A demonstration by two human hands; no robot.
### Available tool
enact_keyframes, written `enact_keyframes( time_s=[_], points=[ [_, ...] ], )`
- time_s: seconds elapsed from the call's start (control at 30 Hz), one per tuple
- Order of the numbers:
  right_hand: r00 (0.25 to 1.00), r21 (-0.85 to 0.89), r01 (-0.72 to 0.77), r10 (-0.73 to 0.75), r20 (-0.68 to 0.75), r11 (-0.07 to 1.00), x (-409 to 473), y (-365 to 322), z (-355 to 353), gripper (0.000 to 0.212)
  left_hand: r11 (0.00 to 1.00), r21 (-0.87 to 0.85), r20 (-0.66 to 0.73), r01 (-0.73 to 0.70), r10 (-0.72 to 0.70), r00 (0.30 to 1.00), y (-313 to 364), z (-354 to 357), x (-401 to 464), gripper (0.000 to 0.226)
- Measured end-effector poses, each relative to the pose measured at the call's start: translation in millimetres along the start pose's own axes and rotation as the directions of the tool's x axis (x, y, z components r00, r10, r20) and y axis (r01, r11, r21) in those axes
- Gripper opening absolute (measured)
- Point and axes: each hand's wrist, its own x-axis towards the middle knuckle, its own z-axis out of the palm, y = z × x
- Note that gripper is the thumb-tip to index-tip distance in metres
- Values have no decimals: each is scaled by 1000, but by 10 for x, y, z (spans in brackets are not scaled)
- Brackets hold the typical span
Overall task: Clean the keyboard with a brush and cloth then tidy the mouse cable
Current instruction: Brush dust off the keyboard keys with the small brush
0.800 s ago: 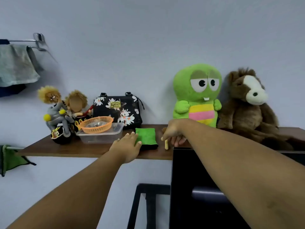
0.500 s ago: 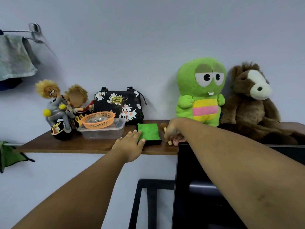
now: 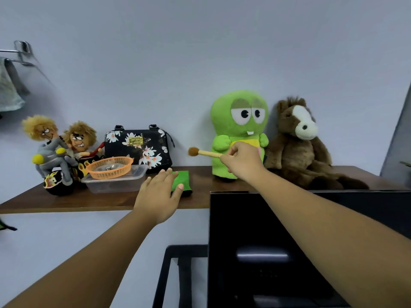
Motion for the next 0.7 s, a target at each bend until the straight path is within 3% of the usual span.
enact_keyframes(
  time_s=[0.1,0.33,0.53,0.7],
  points=[
    [991,162,88,-69,-116,983,-260,186,-310,11,999,-24,-117,-49,46,992,283,-38,-127,57],
    [990,470,102,-44,-134,877,-1033,686,-784,12,979,-125,-274,-159,120,954,929,120,-612,45],
    [992,636,77,7,-129,768,-1676,1304,-1038,12,973,-174,-254,-153,106,962,1517,505,-1216,40],
    [994,704,86,-15,-107,705,-2031,1727,-1217,12,976,-217,-192,-32,-11,981,1854,862,-1592,40]
  ],
)
